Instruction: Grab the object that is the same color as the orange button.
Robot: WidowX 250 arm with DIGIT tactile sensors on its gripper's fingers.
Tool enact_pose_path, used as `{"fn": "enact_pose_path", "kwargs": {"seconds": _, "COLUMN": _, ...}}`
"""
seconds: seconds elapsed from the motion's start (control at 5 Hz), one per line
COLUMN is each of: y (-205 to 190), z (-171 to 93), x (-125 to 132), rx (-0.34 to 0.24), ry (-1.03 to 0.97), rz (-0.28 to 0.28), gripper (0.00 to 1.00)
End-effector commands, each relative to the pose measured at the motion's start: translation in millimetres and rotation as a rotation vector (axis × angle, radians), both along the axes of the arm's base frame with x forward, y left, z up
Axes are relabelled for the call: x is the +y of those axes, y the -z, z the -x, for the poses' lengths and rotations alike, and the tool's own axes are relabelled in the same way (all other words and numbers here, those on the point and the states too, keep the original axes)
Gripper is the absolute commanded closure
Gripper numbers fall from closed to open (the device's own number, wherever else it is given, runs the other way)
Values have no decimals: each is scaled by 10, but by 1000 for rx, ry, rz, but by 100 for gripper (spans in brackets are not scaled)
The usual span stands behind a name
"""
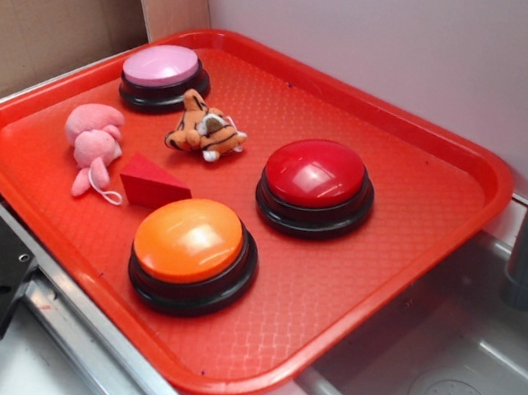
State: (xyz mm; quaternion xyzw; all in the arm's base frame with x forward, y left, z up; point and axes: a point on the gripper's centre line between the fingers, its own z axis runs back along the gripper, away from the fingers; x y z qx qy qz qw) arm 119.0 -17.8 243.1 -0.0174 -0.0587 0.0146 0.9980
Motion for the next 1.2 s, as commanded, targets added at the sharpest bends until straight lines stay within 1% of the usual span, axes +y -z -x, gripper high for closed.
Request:
{"fn": "enact_pose_path", "kwargs": {"seconds": 0.0, "y": 0, "z": 0, "x": 0, "rx": 0, "ry": 0, "rz": 0, "gripper": 0}}
{"fn": "enact_pose_path", "kwargs": {"seconds": 0.2, "y": 175, "z": -218, "x": 95, "rx": -34, "ry": 80, "rz": -21, "gripper": 0}}
{"fn": "enact_pose_path", "kwargs": {"seconds": 0.4, "y": 359, "z": -419, "x": 160, "rx": -39, "ry": 134, "rz": -81, "gripper": 0}}
{"fn": "enact_pose_path", "kwargs": {"seconds": 0.6, "y": 668, "z": -707, "x": 242, "rx": -34, "ry": 201, "rz": -182, "gripper": 0}}
{"fn": "enact_pose_path", "kwargs": {"seconds": 0.8, "y": 1004, "z": -977, "x": 311, "rx": -40, "ry": 327, "rz": -294, "gripper": 0}}
{"fn": "enact_pose_path", "kwargs": {"seconds": 1.0, "y": 1255, "z": -1145, "x": 316, "rx": -77, "ry": 436, "rz": -312, "gripper": 0}}
